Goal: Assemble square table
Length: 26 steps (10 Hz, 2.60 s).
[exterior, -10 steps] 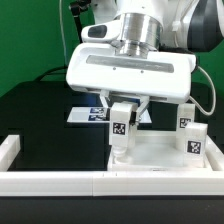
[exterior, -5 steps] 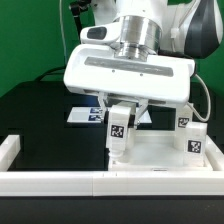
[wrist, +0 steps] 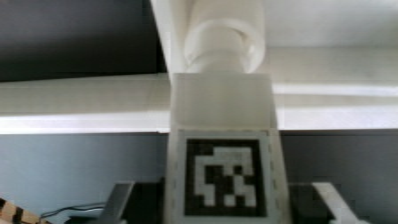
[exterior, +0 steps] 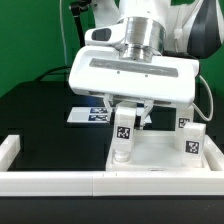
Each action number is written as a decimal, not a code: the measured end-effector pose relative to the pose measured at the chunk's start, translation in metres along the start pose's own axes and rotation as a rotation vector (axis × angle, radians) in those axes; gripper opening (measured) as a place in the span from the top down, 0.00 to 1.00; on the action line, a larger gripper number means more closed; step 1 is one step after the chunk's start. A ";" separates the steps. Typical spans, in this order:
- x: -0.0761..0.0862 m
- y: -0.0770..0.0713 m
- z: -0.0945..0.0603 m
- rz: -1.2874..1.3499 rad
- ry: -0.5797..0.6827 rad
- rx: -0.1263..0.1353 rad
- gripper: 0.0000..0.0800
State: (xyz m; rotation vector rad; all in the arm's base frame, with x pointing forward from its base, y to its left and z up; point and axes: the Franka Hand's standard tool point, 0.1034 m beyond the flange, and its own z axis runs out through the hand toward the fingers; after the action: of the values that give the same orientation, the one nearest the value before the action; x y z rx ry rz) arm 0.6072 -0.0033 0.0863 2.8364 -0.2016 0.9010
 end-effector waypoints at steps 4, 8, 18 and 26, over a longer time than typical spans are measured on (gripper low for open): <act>-0.007 0.002 0.008 -0.016 -0.014 -0.003 0.64; -0.008 0.003 0.010 -0.034 -0.024 0.004 0.41; 0.013 0.018 -0.007 0.006 -0.176 0.158 0.19; 0.015 0.022 -0.001 0.039 -0.326 0.301 0.19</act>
Offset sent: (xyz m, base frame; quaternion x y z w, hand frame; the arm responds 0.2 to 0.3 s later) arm 0.0052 0.0122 -0.0058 0.0284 0.0171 0.0065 0.9994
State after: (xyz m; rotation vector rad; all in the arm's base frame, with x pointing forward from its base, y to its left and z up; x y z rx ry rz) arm 0.6148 -0.0260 0.0983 3.2599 -0.1714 0.5044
